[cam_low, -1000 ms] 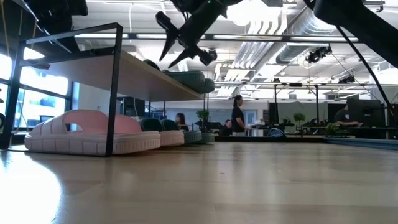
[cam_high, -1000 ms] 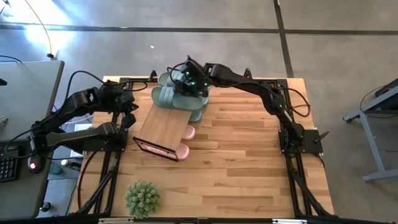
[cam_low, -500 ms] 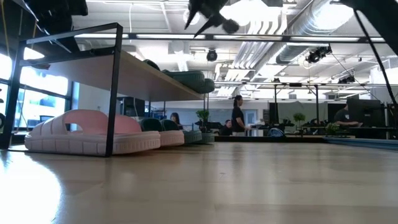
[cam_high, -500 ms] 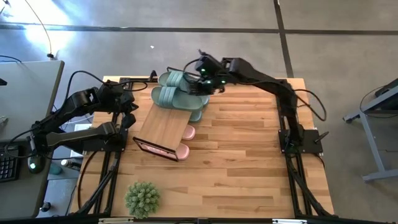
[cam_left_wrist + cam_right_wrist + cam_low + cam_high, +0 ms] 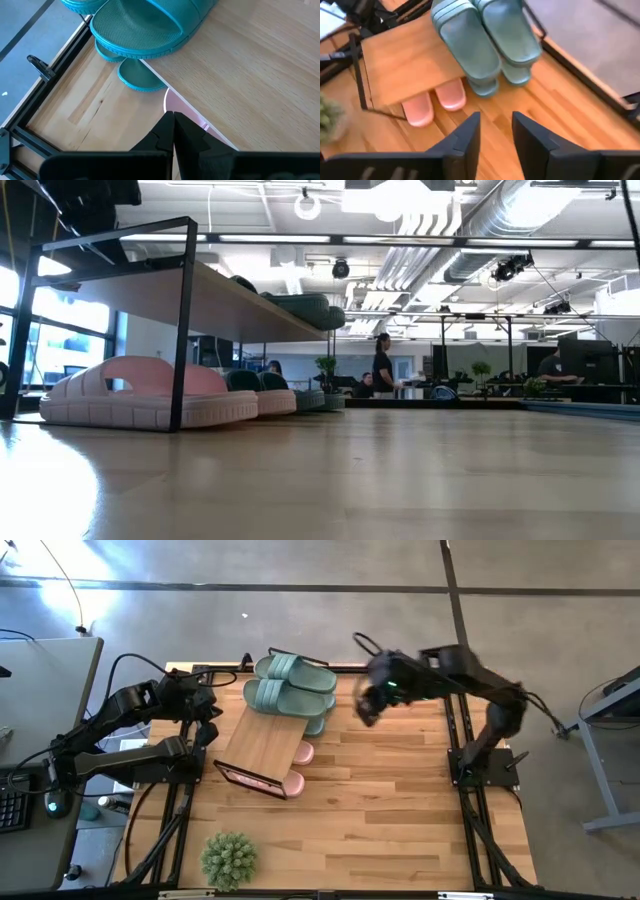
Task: Pick and place slides into the shelf
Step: Return to Home Position
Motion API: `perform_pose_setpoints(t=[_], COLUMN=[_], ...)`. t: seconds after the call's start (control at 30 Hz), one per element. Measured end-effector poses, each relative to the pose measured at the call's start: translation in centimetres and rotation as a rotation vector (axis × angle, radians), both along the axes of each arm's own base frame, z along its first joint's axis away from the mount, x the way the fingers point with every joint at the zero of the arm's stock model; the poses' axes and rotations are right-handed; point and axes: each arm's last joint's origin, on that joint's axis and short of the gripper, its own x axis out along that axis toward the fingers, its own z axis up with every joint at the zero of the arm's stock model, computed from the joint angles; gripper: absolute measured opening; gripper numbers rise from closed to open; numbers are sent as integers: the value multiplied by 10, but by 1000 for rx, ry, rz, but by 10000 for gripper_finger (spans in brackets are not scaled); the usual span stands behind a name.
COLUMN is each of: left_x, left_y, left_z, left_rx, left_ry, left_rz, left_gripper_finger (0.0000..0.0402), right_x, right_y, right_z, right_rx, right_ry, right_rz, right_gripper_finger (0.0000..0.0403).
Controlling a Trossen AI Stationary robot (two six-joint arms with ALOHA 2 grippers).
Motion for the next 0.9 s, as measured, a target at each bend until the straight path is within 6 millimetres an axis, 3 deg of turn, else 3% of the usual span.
perform_pose_setpoints(t=[0.2, 0.27, 0.37, 0.47, 0.6, 0.77, 0.9], left_x=[0, 0, 0, 0, 0, 0, 3], left_y=[0, 0, 0, 0, 0, 0, 2], left_z=[0, 0, 0, 0, 0, 0, 3], left_rx=[0, 0, 0, 0, 0, 4, 1], left_ry=[0, 0, 0, 0, 0, -5, -61], left_rz=[0, 0, 0, 0, 0, 0, 45], left_gripper_finger=[1, 1, 1, 1, 1, 1, 1], right_x=[-55, -75, -97, -112, -111, -90, -75], right_y=[23, 27, 32, 39, 56, 78, 79], right_z=[30, 33, 27, 3, -49, -100, -114], right_rx=[-54, -62, -33, 48, 227, 411, 285], right_ry=[-89, -101, -114, -55, -111, -514, -795], right_rz=[129, 155, 201, 273, 426, 713, 843], right_gripper_finger=[29, 8, 8, 2, 1, 0, 0])
